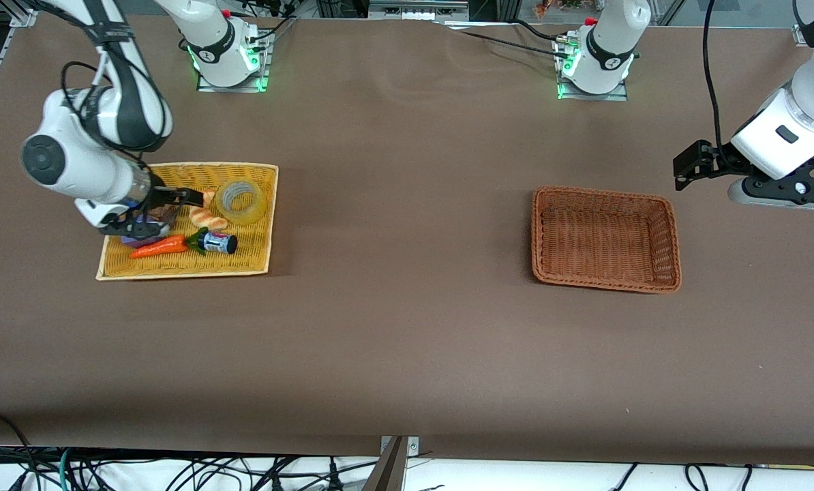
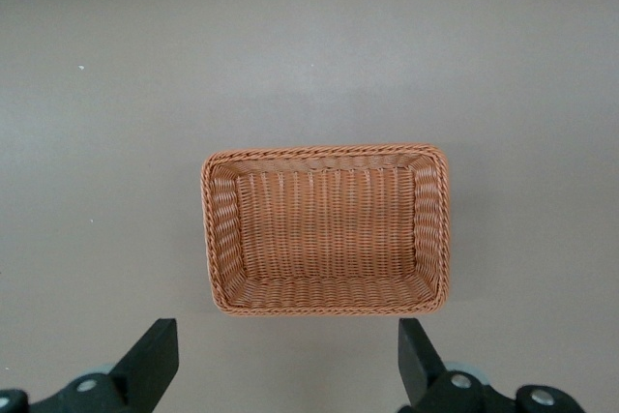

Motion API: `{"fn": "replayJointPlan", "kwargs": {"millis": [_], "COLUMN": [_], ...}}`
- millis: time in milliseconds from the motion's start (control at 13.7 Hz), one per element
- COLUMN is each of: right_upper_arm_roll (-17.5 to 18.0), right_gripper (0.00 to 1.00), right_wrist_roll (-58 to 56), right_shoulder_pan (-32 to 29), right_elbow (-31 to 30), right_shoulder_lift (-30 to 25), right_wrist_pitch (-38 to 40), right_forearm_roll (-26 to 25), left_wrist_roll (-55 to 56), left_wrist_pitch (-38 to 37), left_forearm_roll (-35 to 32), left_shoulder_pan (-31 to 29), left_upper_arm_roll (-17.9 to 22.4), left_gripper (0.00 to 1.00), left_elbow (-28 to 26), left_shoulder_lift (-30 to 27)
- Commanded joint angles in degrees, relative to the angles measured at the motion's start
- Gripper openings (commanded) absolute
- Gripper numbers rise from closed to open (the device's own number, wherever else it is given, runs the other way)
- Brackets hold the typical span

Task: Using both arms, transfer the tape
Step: 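Lower the right gripper onto the clear tape roll and grasp it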

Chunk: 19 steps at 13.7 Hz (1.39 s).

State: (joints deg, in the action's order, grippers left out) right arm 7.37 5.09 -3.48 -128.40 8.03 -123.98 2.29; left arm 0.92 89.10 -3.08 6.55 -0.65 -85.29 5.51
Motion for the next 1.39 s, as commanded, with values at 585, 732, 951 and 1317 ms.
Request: {"fn": "replayJointPlan", "kwargs": {"millis": [585,732,951,1317], "right_upper_arm_roll": [2.3,2.3,2.4,2.5], "right_gripper": [1.00,1.00,1.00,1.00], "right_wrist_roll": [3.4,3.4,3.4,3.4], "right_shoulder_pan": [-0.3,-0.3,-0.2,-0.1], "right_elbow": [-7.9,-8.1,-8.2,-8.9], "right_shoulder_lift": [-0.2,0.8,2.7,5.6], "right_wrist_pitch": [-9.7,-10.8,-12.9,-16.9], "right_forearm_roll": [0.3,0.3,0.3,0.3], "left_wrist_roll": [-1.0,-1.0,-1.0,-1.0], "left_wrist_pitch": [-0.3,-0.3,-0.3,-0.3], "left_forearm_roll": [1.7,1.7,1.7,1.7], "left_shoulder_pan": [-0.2,-0.2,-0.2,-0.2], "left_upper_arm_roll": [0.2,0.1,0.2,0.2], "left_gripper": [1.00,1.00,1.00,1.00], "left_elbow": [1.4,1.4,1.4,1.4], "left_shoulder_lift": [0.5,0.5,0.5,0.5]}}
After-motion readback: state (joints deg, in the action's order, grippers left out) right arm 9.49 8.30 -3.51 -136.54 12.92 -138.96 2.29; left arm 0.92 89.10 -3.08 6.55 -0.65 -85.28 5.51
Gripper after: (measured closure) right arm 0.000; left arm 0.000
